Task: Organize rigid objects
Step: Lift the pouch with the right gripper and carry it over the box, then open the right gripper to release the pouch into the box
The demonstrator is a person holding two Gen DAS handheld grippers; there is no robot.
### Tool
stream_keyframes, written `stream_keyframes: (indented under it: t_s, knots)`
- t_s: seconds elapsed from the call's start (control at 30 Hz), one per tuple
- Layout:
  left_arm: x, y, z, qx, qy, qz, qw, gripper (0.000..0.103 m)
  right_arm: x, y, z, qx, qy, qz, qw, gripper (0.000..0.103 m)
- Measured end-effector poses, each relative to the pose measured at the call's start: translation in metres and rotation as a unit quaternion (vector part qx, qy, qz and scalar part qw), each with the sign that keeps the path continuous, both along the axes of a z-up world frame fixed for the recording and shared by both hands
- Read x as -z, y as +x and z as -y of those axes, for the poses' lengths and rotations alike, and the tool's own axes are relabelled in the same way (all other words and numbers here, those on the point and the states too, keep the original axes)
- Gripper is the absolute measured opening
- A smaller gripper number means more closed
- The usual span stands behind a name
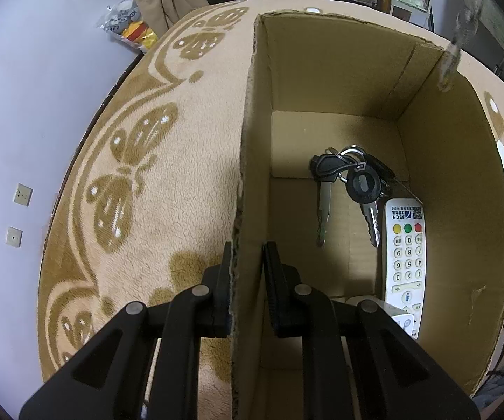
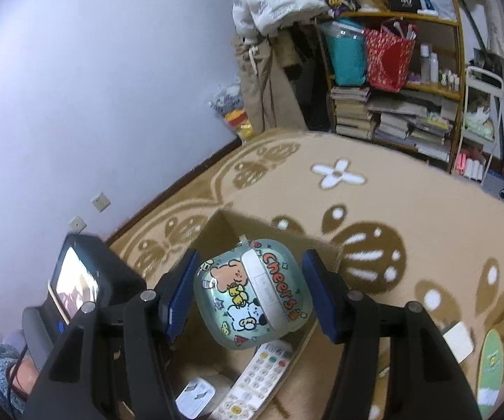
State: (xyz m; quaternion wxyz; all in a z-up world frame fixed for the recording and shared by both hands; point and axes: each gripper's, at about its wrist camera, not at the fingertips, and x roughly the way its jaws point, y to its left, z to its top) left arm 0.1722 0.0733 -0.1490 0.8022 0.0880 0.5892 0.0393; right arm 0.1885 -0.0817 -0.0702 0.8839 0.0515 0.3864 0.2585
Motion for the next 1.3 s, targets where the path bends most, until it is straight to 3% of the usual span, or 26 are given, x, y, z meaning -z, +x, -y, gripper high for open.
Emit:
stream_keyframes:
  t_s: [0.3,0.7,0.83,1.13,1.2,1.3]
  knots:
    - [-0.001,-0.002,0.001,0.001,0.004,0.002,1.0000,0.016,0.027,-0.011,-0.016,0.019,-0.086,-0.017,0.996,0.064]
    - [-0.001,-0.004,0.002,0.005,0.009,0.003,0.9999,0.016,0.041,-0.012,-0.014,0.028,-0.060,-0.048,0.997,0.064]
    - [0.000,-0.003,-0.003,0.000,-0.008,0.000,1.0000,0.016,0.038,-0.016,-0.016,0.029,-0.050,-0.044,0.997,0.064]
    - [-0.001,-0.004,0.000,0.002,0.000,0.002,1.0000,0.017,0.011,-0.027,-0.007,0.032,-0.069,-0.011,0.997,0.065]
    - [-0.001,-0.004,-0.001,0.001,-0.002,0.001,1.0000,0.017,0.006,-0.029,-0.003,0.035,-0.078,-0.004,0.996,0.069]
    - [-0.002,-0.004,-0.001,0.002,0.000,0.001,1.0000,0.017,0.001,-0.032,0.008,0.048,-0.084,0.002,0.995,0.084]
